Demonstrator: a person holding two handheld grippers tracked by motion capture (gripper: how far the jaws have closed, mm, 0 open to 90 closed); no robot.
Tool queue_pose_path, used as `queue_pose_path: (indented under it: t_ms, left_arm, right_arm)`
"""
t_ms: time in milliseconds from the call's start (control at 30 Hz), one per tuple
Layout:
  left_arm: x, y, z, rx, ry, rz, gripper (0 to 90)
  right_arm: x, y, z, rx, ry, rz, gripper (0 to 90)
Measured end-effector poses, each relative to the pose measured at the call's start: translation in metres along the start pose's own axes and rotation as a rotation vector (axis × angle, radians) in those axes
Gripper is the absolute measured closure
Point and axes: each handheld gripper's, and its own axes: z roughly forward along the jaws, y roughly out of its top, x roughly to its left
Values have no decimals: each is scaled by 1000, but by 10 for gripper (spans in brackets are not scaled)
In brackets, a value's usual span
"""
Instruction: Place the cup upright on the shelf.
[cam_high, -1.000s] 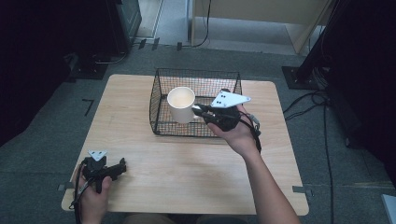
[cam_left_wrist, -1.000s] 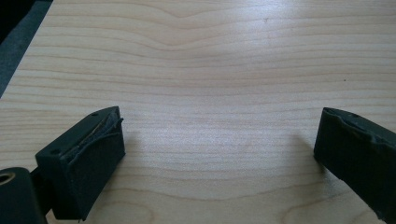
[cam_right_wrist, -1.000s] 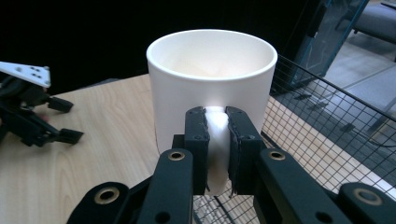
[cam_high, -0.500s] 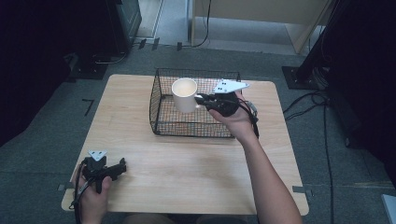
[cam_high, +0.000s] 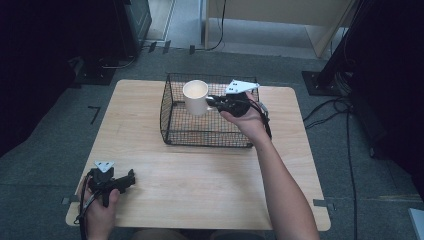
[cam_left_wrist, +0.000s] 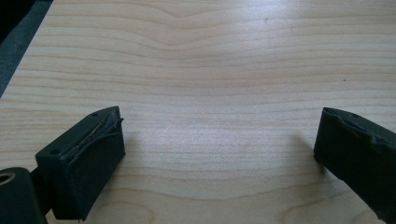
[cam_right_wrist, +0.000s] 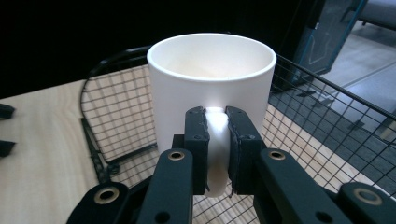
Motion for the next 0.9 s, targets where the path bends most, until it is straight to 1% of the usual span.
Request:
queue_pose_path:
  t_ms: [33, 100, 167, 300, 400, 467, 600, 700, 800, 833, 900]
  left_arm:
    - [0, 0, 0, 1, 0, 1, 19]
    - [0, 0, 0, 1, 0, 1, 18]
    - [0, 0, 0, 1, 0, 1, 18]
    - [0, 0, 0, 1, 0, 1, 18]
    - [0, 0, 0, 0, 1, 1, 18]
    - [0, 0, 0, 1, 0, 1, 19]
    - [0, 0, 0, 1, 0, 1, 18]
    - [0, 0, 0, 0, 0, 1, 19]
    - [0, 0, 0, 0, 0, 1, 19]
    - [0, 0, 0, 1, 0, 1, 19]
    - [0, 0, 0, 1, 0, 1, 19]
  right_arm:
    - [-2, -1, 3, 2, -3, 5, 808]
    - [-7, -3, 8, 3, 8, 20, 808]
    - [-10, -6, 14, 5, 17, 21, 808]
    - [-14, -12, 25, 13, 8, 5, 808]
    - [-16, -17, 30, 26, 9, 14, 807]
    - [-18, -20, 34, 40, 12, 20, 807]
    - [-20, -27, 42, 66, 12, 14, 807]
    - [-24, -31, 46, 78, 2, 29, 807]
    - [-27, -35, 49, 93, 2, 38, 807]
    - [-28, -37, 50, 104, 5, 47, 807]
    - [-29, -39, 52, 122, 8, 47, 807]
